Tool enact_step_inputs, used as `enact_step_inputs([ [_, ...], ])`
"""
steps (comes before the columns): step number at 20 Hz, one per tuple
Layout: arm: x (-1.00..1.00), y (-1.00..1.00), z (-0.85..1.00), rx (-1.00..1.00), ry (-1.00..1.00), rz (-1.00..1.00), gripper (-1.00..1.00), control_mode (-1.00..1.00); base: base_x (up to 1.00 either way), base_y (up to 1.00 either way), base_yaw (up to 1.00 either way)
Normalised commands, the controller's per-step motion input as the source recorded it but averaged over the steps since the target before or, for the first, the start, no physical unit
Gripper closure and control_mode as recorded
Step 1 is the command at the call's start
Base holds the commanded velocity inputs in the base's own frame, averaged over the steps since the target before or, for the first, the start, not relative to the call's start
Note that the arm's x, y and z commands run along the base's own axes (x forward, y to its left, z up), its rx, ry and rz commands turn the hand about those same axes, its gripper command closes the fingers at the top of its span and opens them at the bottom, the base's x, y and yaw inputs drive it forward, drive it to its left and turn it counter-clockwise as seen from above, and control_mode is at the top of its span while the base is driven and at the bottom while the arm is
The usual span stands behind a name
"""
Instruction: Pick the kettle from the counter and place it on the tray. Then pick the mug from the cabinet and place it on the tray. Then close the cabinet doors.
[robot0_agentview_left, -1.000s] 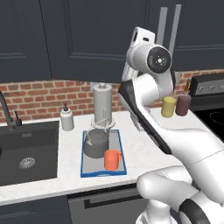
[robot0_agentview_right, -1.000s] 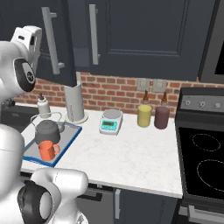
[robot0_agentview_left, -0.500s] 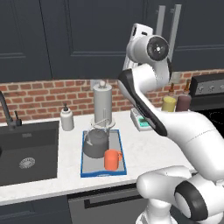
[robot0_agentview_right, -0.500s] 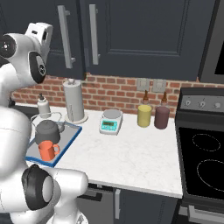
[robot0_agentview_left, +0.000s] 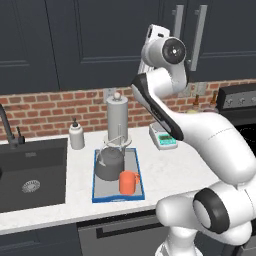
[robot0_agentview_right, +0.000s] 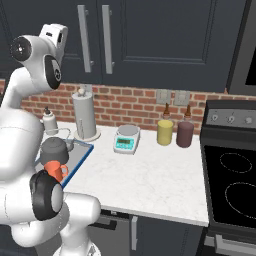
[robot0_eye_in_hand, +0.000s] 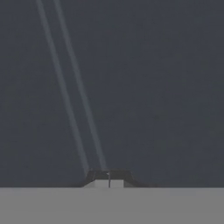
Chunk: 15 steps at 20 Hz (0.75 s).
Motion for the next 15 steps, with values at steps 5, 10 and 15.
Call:
enact_step_inputs([
  [5, 0.48, 0.00, -0.09, 0.00, 0.00, 0.00, 1.00, -1.00, 0.00, 0.00, 0.00],
  [10, 0.43, 0.00, -0.12, 0.00, 0.00, 0.00, 1.00, -1.00, 0.00, 0.00, 0.00],
  [15, 0.38, 0.00, -0.15, 0.00, 0.00, 0.00, 1.00, -1.00, 0.00, 0.00, 0.00],
])
